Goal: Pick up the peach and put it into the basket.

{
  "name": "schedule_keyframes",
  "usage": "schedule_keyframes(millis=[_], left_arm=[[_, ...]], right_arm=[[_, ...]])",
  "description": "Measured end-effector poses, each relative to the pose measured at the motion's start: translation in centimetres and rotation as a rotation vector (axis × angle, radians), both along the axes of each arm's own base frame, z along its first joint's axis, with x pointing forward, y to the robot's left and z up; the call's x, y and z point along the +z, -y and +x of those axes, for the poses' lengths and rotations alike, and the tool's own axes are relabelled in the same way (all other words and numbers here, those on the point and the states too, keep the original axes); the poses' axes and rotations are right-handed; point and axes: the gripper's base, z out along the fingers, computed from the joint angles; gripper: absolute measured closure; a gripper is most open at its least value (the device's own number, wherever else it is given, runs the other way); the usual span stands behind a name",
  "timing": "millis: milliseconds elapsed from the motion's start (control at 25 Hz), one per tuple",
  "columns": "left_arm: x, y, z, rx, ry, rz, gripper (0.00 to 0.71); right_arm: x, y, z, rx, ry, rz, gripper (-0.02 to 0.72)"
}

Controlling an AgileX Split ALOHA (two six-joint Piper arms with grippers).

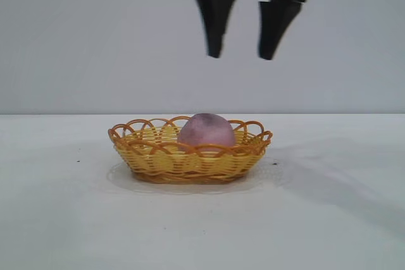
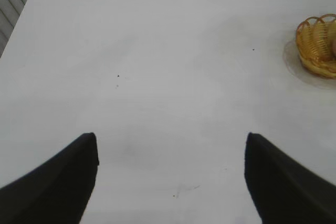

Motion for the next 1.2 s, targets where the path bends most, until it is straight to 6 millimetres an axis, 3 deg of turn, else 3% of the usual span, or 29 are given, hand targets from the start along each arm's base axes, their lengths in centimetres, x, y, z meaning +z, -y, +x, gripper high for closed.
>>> schedule_keyframes(millis=[240,400,480,640,840,1040,1200], left_arm=[[0.0,0.0,0.0,0.0,0.0,0.0,0.144],[0.0,0.0,0.0,0.0,0.0,0.0,0.144],[0.0,0.0,0.0,0.0,0.0,0.0,0.144],[0.0,0.0,0.0,0.0,0.0,0.0,0.144],[0.0,0.0,0.0,0.0,0.0,0.0,0.144],[0.0,0.0,0.0,0.0,0.0,0.0,0.144],[0.0,0.0,0.0,0.0,0.0,0.0,0.144]], right_arm=[[0.0,8.2,1.7,-0.194,-0.006,-0.005,0.174],[0.0,12.0,1.9,-0.28,-0.017,-0.009,0.174],[0.0,12.9,1.9,-0.302,-0.017,-0.009,0.174],[0.1,13.2,1.8,-0.308,-0.017,-0.007,0.174],[2.2,12.7,1.0,-0.313,0.02,0.041,0.174],[4.4,11.9,-1.6,-0.294,0.044,0.05,0.174],[6.2,10.1,-4.6,-0.231,0.068,0.018,0.174]])
